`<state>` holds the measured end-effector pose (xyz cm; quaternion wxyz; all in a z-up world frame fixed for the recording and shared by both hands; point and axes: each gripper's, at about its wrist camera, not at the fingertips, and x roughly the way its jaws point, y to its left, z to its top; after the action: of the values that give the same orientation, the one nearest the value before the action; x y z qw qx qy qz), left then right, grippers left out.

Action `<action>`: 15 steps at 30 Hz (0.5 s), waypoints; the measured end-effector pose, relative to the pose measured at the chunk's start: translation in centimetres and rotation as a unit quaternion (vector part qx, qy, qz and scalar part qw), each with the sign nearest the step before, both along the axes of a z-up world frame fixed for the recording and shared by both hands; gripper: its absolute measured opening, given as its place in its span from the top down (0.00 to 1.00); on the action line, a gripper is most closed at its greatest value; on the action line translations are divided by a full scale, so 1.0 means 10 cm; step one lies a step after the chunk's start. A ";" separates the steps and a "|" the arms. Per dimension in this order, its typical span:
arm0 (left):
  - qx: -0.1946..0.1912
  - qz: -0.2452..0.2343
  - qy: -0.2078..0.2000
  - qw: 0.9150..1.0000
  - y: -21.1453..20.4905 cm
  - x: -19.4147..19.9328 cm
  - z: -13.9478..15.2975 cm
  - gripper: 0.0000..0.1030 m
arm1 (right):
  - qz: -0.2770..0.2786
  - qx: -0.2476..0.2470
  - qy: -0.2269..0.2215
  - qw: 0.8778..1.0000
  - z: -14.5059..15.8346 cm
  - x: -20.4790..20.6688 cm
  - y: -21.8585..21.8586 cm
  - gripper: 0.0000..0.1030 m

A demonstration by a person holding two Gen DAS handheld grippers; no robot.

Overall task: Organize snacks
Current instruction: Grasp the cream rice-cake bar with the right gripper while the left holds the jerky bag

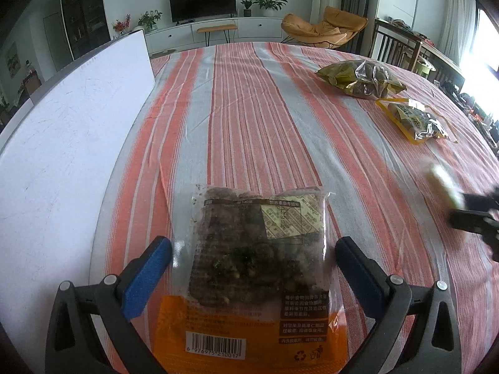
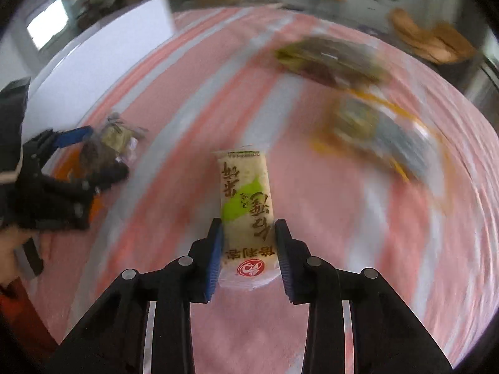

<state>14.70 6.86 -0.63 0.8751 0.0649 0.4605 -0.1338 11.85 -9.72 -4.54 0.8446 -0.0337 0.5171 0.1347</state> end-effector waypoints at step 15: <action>0.000 0.000 0.000 1.000 -0.01 0.03 -0.12 0.00 | -0.122 0.001 -0.093 0.988 -0.05 -0.59 -0.60 0.27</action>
<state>15.02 6.72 -1.83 0.8751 0.0650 0.4606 -0.1338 5.90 -15.73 -5.08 0.8993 0.0181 0.4360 0.0270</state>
